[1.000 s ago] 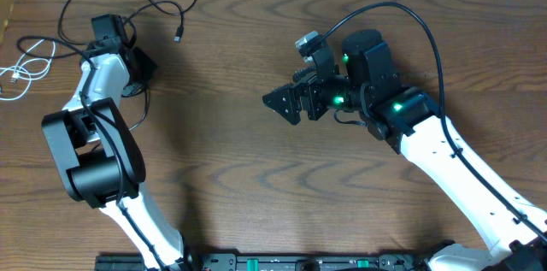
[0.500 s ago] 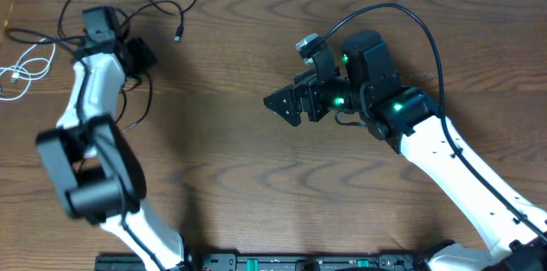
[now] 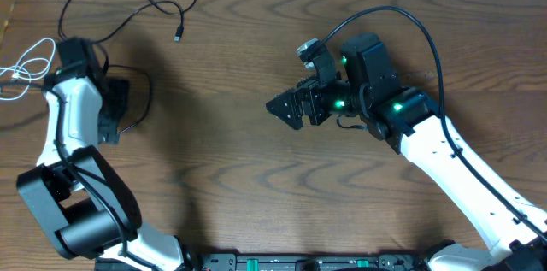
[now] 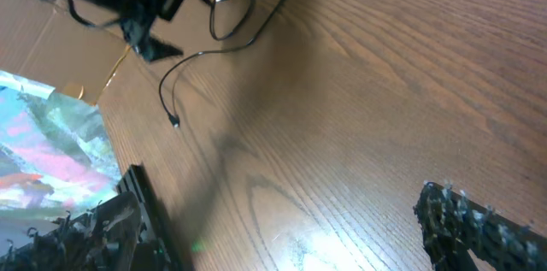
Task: Untangle cables
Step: 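Lower the black cable at the left edge with the left gripper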
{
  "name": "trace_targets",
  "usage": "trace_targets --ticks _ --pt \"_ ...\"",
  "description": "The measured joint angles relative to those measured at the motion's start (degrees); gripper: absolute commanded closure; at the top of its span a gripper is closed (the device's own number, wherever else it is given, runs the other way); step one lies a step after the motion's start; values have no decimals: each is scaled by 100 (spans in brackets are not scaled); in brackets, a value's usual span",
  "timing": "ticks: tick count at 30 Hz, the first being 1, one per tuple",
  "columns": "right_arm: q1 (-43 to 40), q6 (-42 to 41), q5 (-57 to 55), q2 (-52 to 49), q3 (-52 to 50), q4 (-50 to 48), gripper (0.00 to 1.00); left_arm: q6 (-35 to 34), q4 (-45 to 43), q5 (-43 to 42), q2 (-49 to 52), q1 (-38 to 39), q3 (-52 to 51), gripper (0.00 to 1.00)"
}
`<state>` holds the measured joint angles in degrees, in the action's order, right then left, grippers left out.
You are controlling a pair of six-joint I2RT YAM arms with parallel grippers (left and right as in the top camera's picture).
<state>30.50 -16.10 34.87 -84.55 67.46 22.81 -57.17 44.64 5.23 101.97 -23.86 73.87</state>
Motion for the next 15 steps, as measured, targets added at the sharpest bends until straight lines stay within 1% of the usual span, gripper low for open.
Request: trace_targets --ticks 2,4,6,10,12,15 --pt "0 0 0 0 0 7 1 -531 -15 55 39 -249 -245 4" --pt "0 0 0 0 0 9 1 -977 -243 107 48 -551 -503 4" --pt "0 0 0 0 0 11 1 -1196 -514 118 48 -765 -651 5" --pt "0 0 -4 0 0 -83 1 -1475 -901 146 48 -1182 -883 5" --pt "0 2 -9 0 0 -173 1 -1526 -1064 160 48 -1325 -953 8" --pt "0 0 -17 0 0 -310 1 -1526 -1161 181 48 -1394 -1016 9"
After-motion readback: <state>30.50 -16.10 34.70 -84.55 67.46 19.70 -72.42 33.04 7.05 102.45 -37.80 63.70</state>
